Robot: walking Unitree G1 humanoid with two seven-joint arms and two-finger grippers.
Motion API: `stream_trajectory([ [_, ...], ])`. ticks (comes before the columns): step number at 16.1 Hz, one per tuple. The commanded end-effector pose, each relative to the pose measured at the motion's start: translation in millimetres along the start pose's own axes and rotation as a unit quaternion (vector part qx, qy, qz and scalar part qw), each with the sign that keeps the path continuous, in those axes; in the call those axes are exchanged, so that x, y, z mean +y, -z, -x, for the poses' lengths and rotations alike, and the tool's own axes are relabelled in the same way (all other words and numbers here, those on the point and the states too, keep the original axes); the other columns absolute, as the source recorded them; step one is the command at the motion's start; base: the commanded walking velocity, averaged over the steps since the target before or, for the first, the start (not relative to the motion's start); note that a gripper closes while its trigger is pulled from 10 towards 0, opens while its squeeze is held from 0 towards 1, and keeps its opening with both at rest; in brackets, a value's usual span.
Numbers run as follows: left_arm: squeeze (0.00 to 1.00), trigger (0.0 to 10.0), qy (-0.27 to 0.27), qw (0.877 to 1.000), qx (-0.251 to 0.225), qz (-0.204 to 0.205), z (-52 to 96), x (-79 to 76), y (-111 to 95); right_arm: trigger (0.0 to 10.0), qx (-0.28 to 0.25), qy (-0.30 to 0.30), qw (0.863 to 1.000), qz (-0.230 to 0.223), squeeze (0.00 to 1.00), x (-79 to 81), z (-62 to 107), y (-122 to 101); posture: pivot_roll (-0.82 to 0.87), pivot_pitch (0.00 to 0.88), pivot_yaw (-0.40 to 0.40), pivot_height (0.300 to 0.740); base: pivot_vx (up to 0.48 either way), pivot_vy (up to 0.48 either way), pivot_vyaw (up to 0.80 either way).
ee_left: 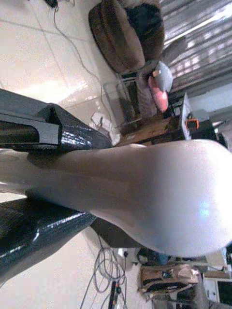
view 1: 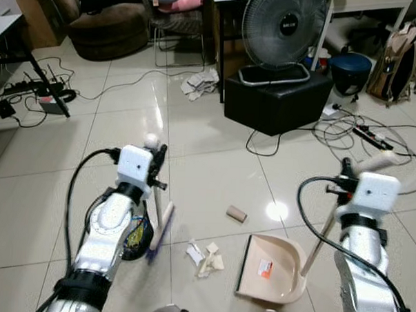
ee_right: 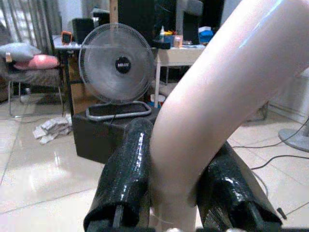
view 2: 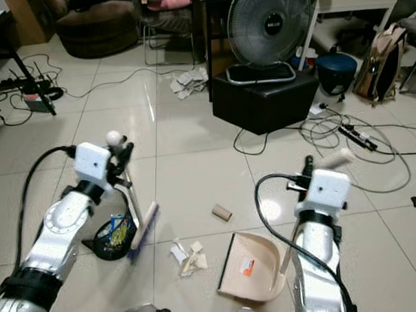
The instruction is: Sweep floor
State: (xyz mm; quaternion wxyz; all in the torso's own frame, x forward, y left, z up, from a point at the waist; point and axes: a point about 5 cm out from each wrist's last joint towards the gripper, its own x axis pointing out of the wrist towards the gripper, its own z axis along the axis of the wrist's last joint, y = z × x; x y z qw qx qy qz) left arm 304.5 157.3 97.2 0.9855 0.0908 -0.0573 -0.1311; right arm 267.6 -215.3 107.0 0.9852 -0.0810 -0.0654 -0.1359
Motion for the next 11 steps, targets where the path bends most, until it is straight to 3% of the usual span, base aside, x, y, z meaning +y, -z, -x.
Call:
stream_trajectory([
  [1,0.00,10.0,0.005,1.000,-0.015,-0.013,-6.6,-1.0,-6,10.0,-0.022,-0.001,1.000,0.010,0.00,0.4,-9.1,-5,-0.01,0.109,0.120,0.740,0.000,0.000,0.00],
  [4,0.00,10.0,0.023,0.999,-0.020,-0.013,-12.8,-9.0,-7,10.0,-0.018,-0.009,1.000,0.016,0.00,4.0,-22.7,2,0.03,0.133,0.107,0.740,0.000,0.000,0.00],
  [7,0.00,10.0,0.035,0.999,-0.018,-0.014,-18.0,-16.3,-7,10.0,-0.033,-0.055,0.997,0.034,0.00,29.3,-38.9,5,0.06,0.190,0.112,0.740,0.000,0.000,0.00],
  [11,0.00,10.0,0.052,0.998,-0.020,-0.013,-10.3,-28.6,-6,10.0,-0.034,-0.071,0.995,0.057,0.00,48.3,-36.0,16,0.14,0.237,0.122,0.740,0.000,0.000,0.00],
])
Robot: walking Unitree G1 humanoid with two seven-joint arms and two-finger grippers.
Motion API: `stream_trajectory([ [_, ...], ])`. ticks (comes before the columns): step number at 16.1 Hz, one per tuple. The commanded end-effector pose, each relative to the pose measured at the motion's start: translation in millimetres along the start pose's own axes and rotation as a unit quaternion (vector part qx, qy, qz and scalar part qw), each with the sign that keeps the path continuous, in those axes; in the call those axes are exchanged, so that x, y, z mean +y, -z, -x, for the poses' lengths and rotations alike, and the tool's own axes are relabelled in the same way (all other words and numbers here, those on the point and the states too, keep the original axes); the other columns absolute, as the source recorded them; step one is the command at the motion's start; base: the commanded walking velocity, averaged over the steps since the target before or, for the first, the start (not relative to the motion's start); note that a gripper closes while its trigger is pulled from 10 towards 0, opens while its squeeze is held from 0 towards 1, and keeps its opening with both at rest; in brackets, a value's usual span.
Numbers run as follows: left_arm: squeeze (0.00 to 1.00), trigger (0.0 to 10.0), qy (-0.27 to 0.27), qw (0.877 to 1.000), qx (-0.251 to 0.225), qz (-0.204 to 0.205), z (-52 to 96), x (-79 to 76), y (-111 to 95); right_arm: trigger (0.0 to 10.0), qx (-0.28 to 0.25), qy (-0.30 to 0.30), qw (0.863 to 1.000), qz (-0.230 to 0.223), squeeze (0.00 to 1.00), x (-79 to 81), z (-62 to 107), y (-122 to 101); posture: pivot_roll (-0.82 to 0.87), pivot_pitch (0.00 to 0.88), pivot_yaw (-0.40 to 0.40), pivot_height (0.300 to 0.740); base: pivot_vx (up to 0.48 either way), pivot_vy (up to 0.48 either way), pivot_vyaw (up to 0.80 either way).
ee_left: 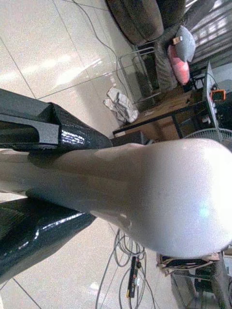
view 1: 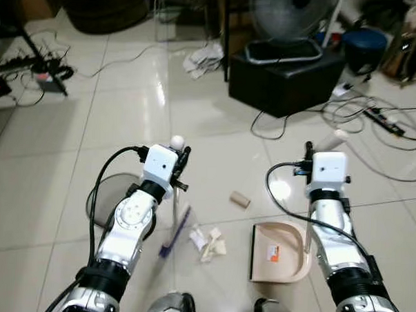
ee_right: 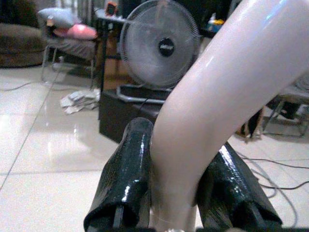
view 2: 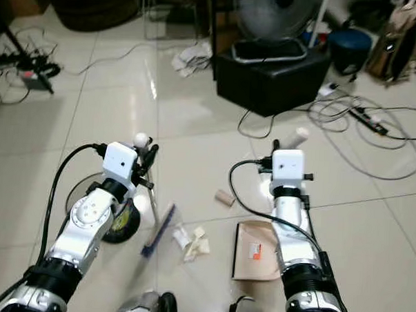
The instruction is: Sweep floor
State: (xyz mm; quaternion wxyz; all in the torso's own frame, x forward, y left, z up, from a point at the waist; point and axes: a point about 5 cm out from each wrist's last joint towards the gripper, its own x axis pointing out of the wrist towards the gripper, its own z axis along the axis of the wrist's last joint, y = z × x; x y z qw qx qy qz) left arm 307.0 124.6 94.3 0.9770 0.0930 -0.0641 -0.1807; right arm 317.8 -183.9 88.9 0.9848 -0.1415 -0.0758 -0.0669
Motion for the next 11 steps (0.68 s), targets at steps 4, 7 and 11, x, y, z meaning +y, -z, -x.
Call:
stream_trajectory([
  [4,0.00,10.0,0.002,1.000,-0.010,0.009,5.1,-1.7,-9,10.0,-0.020,0.008,0.999,0.032,0.00,17.4,1.8,4,0.20,0.264,0.137,0.740,0.000,0.000,0.00],
  [7,0.00,10.0,-0.010,0.997,-0.016,0.075,8.1,-7.3,-17,10.0,-0.042,0.015,0.999,0.009,0.00,31.0,0.1,-4,0.20,0.270,0.142,0.740,0.000,0.000,0.00],
  [11,0.00,10.0,0.014,0.993,-0.018,0.117,11.0,-16.3,-25,10.0,-0.055,0.008,0.998,0.002,0.00,39.6,2.2,-6,0.20,0.273,0.144,0.740,0.000,0.000,0.00],
])
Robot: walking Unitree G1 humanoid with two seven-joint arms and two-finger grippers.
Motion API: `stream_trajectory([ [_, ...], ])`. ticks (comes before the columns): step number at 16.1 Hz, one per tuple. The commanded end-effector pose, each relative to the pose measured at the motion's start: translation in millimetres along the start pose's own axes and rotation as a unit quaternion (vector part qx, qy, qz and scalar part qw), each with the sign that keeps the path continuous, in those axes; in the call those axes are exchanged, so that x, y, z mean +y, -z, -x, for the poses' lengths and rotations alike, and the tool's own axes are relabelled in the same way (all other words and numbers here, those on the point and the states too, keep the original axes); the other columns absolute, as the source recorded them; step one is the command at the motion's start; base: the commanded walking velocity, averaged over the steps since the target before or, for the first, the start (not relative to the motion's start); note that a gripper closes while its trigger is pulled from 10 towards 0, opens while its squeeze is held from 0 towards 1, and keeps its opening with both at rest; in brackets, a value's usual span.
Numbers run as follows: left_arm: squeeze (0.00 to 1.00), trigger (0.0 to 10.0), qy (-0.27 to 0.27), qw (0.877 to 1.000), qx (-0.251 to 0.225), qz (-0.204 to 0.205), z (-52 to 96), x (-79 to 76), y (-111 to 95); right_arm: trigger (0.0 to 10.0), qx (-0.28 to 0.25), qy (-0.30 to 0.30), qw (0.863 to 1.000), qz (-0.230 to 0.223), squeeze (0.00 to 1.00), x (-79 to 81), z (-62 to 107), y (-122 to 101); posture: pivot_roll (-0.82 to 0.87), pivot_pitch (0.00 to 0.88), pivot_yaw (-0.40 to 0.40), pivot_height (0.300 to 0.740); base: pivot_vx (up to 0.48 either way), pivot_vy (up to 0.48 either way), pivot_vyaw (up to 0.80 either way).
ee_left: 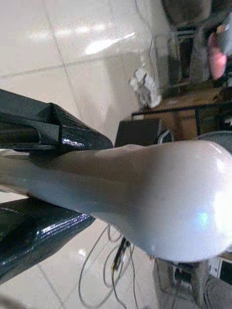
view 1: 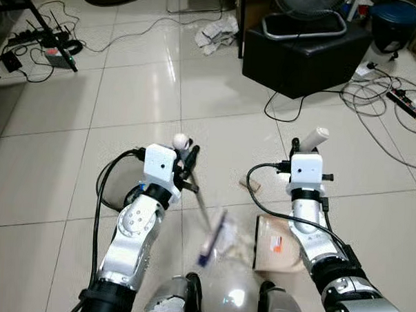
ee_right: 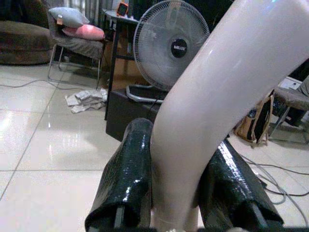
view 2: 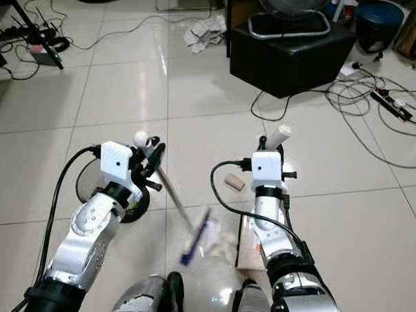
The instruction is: Sweep floor
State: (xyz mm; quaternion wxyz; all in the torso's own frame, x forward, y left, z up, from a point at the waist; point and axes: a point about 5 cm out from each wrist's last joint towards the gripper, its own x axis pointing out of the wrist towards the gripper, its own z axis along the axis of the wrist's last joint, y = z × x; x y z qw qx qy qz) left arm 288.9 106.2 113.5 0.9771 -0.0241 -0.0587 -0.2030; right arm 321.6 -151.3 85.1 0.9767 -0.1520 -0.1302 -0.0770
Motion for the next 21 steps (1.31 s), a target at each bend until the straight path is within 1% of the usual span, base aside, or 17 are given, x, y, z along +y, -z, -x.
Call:
stream_trajectory([
  [1,0.00,10.0,0.005,1.000,0.005,0.014,4.2,-0.4,-2,10.0,0.000,-0.010,1.000,-0.009,0.00,8.5,3.1,0,0.20,0.269,0.145,0.740,0.000,0.000,0.00],
  [2,0.00,10.0,0.005,1.000,0.008,0.025,5.1,-1.9,-2,10.0,0.001,-0.010,1.000,-0.011,0.00,9.0,3.7,0,0.20,0.268,0.146,0.740,0.000,0.000,0.00],
  [3,0.00,10.0,-0.010,0.999,0.007,0.047,4.3,-2.1,-4,10.0,0.006,-0.004,1.000,-0.017,0.00,9.1,4.6,1,0.20,0.266,0.146,0.740,0.000,0.000,0.00],
  [5,0.00,10.0,-0.031,0.997,0.002,0.074,1.4,-1.1,-8,10.0,0.011,0.003,1.000,-0.025,0.00,8.7,5.5,3,0.20,0.257,0.146,0.740,0.000,0.000,0.00],
  [7,0.00,10.0,-0.054,0.994,-0.002,0.098,-5.7,3.3,-13,10.0,0.018,0.018,0.999,-0.032,0.00,4.6,4.3,4,0.19,0.261,0.147,0.740,0.000,0.000,0.00],
  [10,0.00,10.0,-0.086,0.989,-0.012,0.117,-16.7,9.2,-20,10.0,0.019,0.025,0.999,-0.034,0.00,-0.5,2.0,5,0.17,0.259,0.147,0.740,0.000,0.000,0.00],
  [12,0.00,10.0,-0.089,0.987,-0.019,0.132,-24.1,8.1,-24,10.0,0.018,0.026,0.999,-0.036,0.00,-1.5,2.4,5,0.16,0.244,0.149,0.740,0.000,0.000,0.00],
  [14,0.00,10.0,-0.095,0.981,-0.028,0.166,-31.7,6.8,-29,10.0,0.020,0.023,0.999,-0.038,0.00,-1.0,4.2,6,0.15,0.242,0.146,0.740,0.000,0.000,0.00],
  [15,0.00,10.0,-0.103,0.977,-0.033,0.185,-34.5,8.8,-33,10.0,0.021,0.022,0.999,-0.038,0.00,-0.5,5.1,7,0.15,0.237,0.143,0.740,0.000,0.000,0.00],
  [16,0.00,10.0,-0.109,0.974,-0.036,0.195,-36.0,10.8,-35,10.0,0.021,0.022,0.999,-0.039,0.00,-0.4,5.3,7,0.15,0.235,0.142,0.740,0.000,0.000,0.00],
  [17,0.00,10.0,-0.131,0.965,-0.045,0.222,-38.9,18.7,-39,10.0,0.022,0.021,0.999,-0.039,0.00,-0.7,4.9,7,0.14,0.237,0.140,0.740,0.000,0.000,0.00],
  [18,0.00,10.0,-0.144,0.963,-0.051,0.221,-39.8,25.9,-41,10.0,0.021,0.020,0.999,-0.039,0.00,-1.4,4.6,7,0.14,0.235,0.139,0.740,0.000,0.000,0.00],
  [19,0.00,10.0,-0.156,0.967,-0.067,0.189,-39.9,37.7,-47,10.0,0.020,0.020,0.999,-0.037,0.00,-3.3,4.5,7,0.14,0.233,0.137,0.740,0.000,0.000,0.00],
  [20,0.00,10.0,-0.161,0.970,-0.075,0.168,-39.7,43.7,-49,10.0,0.019,0.020,0.999,-0.037,0.00,-4.4,4.7,8,0.14,0.233,0.137,0.740,0.000,0.000,0.00],
  [21,0.00,10.0,-0.160,0.975,-0.082,0.132,-39.1,50.0,-52,10.0,0.019,0.021,0.999,-0.036,0.00,-5.4,5.3,8,0.14,0.235,0.136,0.740,0.000,0.000,0.00],
])
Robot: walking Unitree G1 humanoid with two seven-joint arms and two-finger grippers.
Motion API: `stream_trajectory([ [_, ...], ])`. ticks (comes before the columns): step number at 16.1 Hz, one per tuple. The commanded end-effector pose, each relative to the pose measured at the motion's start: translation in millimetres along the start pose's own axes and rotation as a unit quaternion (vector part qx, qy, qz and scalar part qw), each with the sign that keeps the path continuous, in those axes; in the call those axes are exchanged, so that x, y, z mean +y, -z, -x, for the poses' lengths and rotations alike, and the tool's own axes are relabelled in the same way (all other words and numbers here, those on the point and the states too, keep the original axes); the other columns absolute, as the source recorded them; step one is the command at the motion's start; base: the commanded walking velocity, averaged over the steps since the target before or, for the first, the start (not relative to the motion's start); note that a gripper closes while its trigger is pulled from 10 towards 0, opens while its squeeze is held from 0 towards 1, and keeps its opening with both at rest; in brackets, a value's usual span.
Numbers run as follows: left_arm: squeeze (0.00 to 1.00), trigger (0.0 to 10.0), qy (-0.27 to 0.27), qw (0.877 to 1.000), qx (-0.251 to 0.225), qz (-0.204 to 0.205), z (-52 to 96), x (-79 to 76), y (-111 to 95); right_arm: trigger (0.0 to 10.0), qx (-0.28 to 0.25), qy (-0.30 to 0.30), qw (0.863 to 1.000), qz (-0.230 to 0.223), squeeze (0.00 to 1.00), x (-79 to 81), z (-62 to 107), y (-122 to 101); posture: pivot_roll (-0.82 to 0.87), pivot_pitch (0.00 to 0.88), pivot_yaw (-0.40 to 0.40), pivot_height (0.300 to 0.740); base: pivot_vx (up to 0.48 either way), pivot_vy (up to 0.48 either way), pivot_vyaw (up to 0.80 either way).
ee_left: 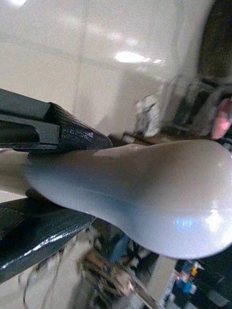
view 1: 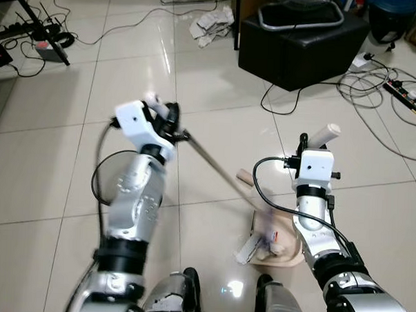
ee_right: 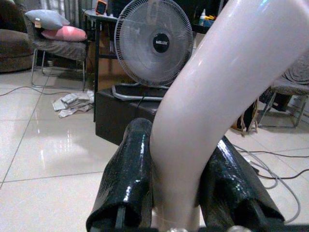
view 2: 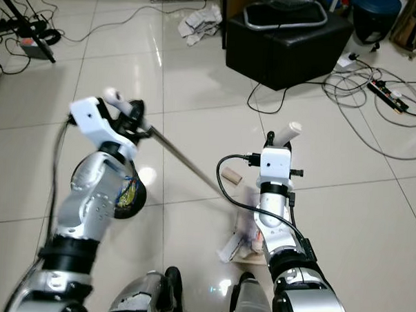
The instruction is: Sweep floor
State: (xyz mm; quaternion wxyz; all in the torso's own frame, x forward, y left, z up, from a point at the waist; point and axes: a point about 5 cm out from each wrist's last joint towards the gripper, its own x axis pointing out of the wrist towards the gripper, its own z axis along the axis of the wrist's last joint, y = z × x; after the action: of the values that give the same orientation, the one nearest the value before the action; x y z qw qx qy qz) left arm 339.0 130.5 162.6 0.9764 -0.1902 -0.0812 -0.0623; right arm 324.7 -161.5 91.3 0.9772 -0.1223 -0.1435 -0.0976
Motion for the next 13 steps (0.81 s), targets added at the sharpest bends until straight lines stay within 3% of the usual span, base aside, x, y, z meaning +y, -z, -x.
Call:
stream_trajectory([
  [1,0.00,10.0,-0.008,0.999,-0.034,-0.035,-1.3,11.2,-13,10.0,0.027,-0.005,1.000,-0.007,0.00,3.1,12.6,11,0.14,0.235,0.136,0.740,0.000,0.000,0.00],
  [2,0.00,10.0,-0.009,0.998,-0.036,-0.041,-1.5,13.3,-14,10.0,0.027,-0.005,1.000,-0.007,0.00,2.7,13.3,11,0.13,0.237,0.136,0.740,0.000,0.000,0.00],
  [4,0.00,10.0,0.012,0.995,-0.031,-0.095,0.4,19.8,-12,10.0,0.023,0.004,1.000,-0.017,0.00,-1.0,14.5,11,0.12,0.229,0.135,0.740,0.000,0.000,0.00],
  [6,0.00,10.0,0.026,0.991,-0.016,-0.134,3.6,24.1,-1,10.0,0.025,0.032,0.998,-0.050,0.00,-9.2,14.2,11,0.12,0.220,0.134,0.740,0.000,0.000,0.00],
  [8,0.00,10.0,0.028,0.989,0.014,-0.143,8.4,26.0,15,10.0,0.034,0.062,0.994,-0.077,0.00,-18.5,16.2,15,0.11,0.190,0.135,0.740,0.000,0.000,0.00],
  [9,0.00,10.0,0.039,0.988,0.041,-0.146,16.2,20.6,33,10.0,0.036,0.101,0.988,-0.110,0.00,-32.9,20.4,18,0.10,0.176,0.135,0.740,0.000,0.000,0.00],
  [13,0.00,10.0,0.046,0.986,0.049,-0.153,18.1,22.2,44,10.0,0.017,0.112,0.984,-0.139,0.00,-43.8,25.3,16,0.06,0.130,0.125,0.740,0.000,0.000,0.00],
])
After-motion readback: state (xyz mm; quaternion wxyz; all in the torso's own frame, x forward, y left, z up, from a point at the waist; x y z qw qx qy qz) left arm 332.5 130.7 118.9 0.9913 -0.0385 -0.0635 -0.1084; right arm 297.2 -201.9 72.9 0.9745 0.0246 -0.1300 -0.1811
